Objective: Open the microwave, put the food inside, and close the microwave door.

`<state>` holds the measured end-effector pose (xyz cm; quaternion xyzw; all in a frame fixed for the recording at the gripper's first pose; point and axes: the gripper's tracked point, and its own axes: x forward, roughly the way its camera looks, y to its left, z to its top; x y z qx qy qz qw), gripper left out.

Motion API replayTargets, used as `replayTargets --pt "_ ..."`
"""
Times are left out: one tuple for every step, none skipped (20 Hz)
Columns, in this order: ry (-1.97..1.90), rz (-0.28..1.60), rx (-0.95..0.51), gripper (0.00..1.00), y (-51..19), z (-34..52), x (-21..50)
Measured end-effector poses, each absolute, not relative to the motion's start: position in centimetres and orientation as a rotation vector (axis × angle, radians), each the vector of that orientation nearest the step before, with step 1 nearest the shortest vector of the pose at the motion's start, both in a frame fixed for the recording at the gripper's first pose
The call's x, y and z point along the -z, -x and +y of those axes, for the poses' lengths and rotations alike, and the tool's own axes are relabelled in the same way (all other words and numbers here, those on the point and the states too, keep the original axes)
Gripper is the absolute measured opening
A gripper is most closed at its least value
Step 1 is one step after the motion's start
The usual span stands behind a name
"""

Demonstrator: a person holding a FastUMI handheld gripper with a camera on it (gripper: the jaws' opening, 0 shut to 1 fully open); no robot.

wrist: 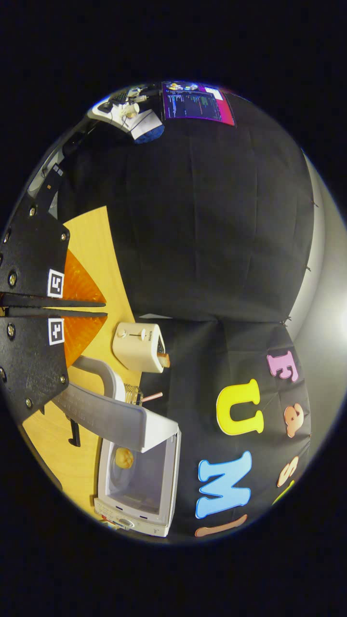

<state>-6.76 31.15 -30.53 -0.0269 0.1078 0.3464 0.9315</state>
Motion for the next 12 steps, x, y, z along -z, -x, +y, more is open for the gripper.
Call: replayTargets --pt "0.058 0.236 -0.690 0.02 6.4 31.2 31.5" --pt "0.059 0.259 -0.679 0.02 6.1 31.2 32.3" --pt "0.059 0.274 -0.659 0.02 5.6 30.8 32.9" --pt "0.059 0.280 -0.641 0.02 5.1 30.2 33.3" --pt "0.042 0.283 -0.658 0.02 5.4 30.1 33.2" --pt "0.046 0.282 -0.653 0.01 5.2 30.0 33.5" --pt "0.059 0.268 -0.642 0.01 5.4 29.2 33.3" --pt "0.070 0.255 -0.631 0.01 5.5 28.5 33.0" --pt "0.073 0.247 -0.624 0.01 5.4 27.7 32.9" --pt "0.073 0.245 -0.616 0.01 5.4 27.0 33.0" --pt "0.069 0.246 -0.606 0.01 5.3 26.2 32.9" --pt "0.069 0.248 -0.596 0.01 5.2 25.4 32.8"
